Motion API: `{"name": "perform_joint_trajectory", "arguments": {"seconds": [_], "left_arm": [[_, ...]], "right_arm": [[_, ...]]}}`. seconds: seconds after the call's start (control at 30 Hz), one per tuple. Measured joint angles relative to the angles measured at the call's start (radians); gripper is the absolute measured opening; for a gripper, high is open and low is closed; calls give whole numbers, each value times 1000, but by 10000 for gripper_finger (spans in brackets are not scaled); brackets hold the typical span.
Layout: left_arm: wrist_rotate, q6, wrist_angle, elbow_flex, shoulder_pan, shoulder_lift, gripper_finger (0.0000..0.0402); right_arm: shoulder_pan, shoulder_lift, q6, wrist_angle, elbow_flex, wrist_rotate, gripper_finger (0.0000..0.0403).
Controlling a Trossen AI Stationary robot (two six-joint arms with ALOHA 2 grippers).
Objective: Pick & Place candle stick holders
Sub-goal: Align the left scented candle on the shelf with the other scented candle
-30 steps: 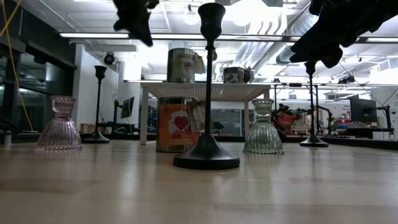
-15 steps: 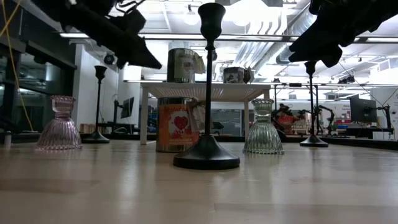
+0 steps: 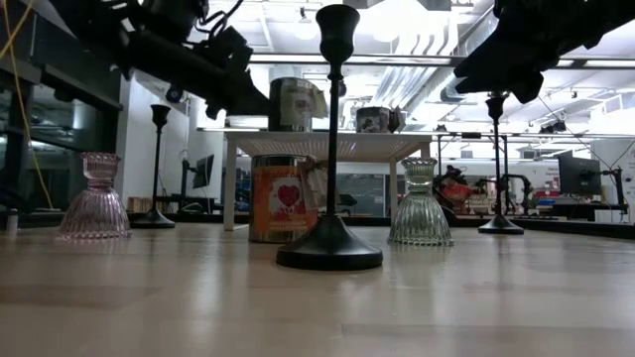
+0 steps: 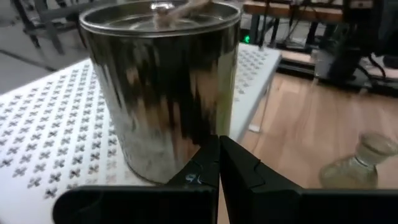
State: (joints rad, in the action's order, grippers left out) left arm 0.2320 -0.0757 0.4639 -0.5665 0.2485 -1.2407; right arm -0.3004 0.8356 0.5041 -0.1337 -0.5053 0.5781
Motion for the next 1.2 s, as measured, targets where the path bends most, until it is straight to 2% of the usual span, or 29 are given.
{"name": "perform_joint_trajectory", "arguments": {"seconds": [0.13, 0.37, 0.53, 0.9, 1.2], "left_arm": [[22, -26, 18, 0, 41, -23, 0], [-23, -29, 80, -6, 133, -22, 0], [-131, -45, 84, -19, 196, -22, 0], [-192, -60, 11, -19, 196, -22, 0], [-193, -59, 66, -19, 196, -41, 0]], "right_arm": [[0, 0, 12, 4, 0, 0, 162], [0, 0, 15, 7, 0, 21, 162], [0, 0, 16, 11, 0, 26, 162], [0, 0, 23, 10, 0, 26, 162], [0, 0, 16, 10, 0, 51, 162]]}}
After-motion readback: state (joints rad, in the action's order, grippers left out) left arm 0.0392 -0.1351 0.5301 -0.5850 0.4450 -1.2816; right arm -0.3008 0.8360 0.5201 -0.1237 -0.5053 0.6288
